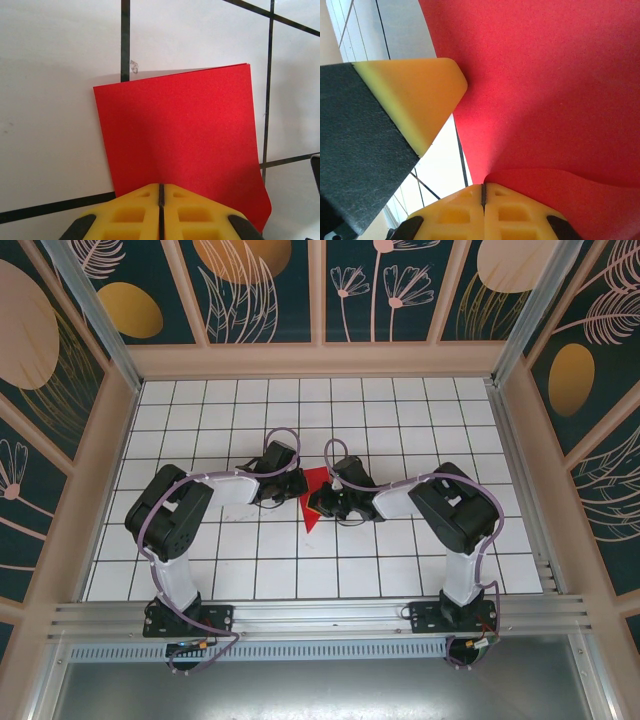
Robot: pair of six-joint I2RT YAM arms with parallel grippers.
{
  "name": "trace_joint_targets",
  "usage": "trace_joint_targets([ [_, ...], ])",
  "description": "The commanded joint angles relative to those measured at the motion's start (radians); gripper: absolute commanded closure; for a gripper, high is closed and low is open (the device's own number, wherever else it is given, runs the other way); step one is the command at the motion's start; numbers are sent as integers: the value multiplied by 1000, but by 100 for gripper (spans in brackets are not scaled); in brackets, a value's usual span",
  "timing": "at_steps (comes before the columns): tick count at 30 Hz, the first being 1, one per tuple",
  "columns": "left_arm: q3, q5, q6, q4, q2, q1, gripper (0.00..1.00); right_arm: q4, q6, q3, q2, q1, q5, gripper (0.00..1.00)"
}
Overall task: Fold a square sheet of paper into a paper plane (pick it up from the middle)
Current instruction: Third fold the triangle at the center of the table.
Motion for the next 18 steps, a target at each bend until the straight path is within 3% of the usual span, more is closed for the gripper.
trace_joint_targets([
  [1, -1, 8, 19, -22, 7, 5, 89, 29, -25, 10, 6, 2, -4, 98],
  [18, -2, 14, 20, -20, 10, 6, 90, 23, -30, 30, 35, -1, -4, 99],
])
